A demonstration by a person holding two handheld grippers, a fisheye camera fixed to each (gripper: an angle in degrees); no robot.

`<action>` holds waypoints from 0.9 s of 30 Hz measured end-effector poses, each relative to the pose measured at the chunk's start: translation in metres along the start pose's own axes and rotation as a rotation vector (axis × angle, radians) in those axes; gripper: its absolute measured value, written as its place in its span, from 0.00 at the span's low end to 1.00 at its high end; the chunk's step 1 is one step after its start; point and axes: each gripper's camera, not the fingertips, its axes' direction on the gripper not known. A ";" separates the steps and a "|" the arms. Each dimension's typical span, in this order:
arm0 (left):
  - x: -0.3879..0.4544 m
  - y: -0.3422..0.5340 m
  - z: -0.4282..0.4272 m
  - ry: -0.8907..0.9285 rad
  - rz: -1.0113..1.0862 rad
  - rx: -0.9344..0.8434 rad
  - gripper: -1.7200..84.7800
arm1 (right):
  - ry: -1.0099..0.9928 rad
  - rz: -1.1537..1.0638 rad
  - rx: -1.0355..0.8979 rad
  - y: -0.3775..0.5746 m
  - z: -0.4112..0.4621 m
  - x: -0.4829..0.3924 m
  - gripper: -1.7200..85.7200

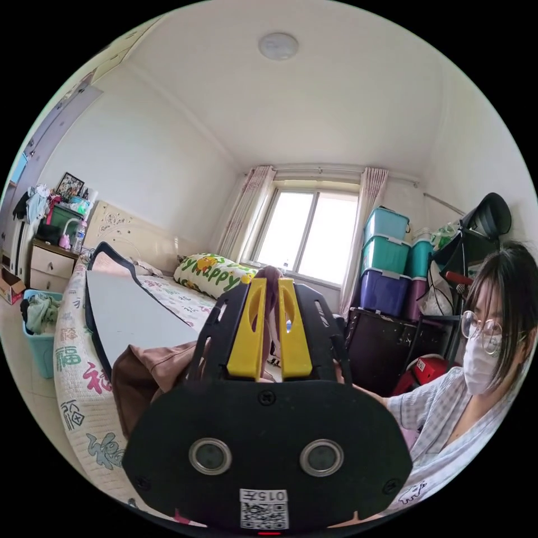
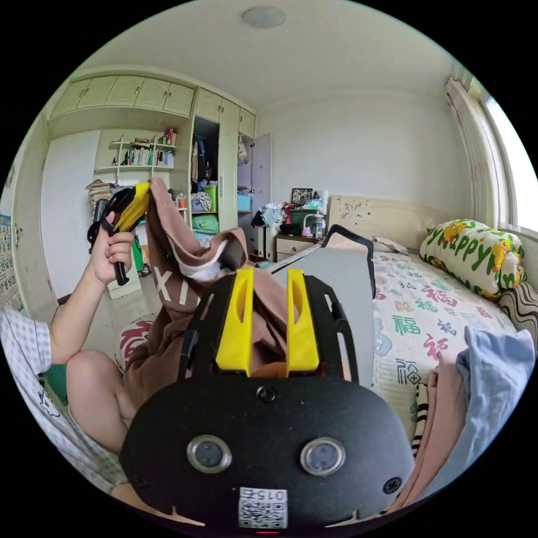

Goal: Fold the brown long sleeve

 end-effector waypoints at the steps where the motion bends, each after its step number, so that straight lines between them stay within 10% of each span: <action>1: 0.000 0.002 -0.004 -0.009 0.002 -0.003 0.03 | -0.040 -0.020 -0.006 -0.007 0.003 -0.003 0.13; 11: -0.017 0.016 -0.036 -0.140 -0.140 -0.044 0.03 | 0.035 -0.035 -0.180 -0.059 0.012 -0.011 0.02; 16: 0.009 0.026 -0.052 -0.325 -0.299 0.183 0.03 | -0.047 0.323 0.050 -0.089 -0.081 0.024 0.01; 27: 0.243 -0.080 -0.068 -0.243 0.028 0.676 0.03 | 0.134 0.243 0.682 -0.179 -0.332 -0.089 0.02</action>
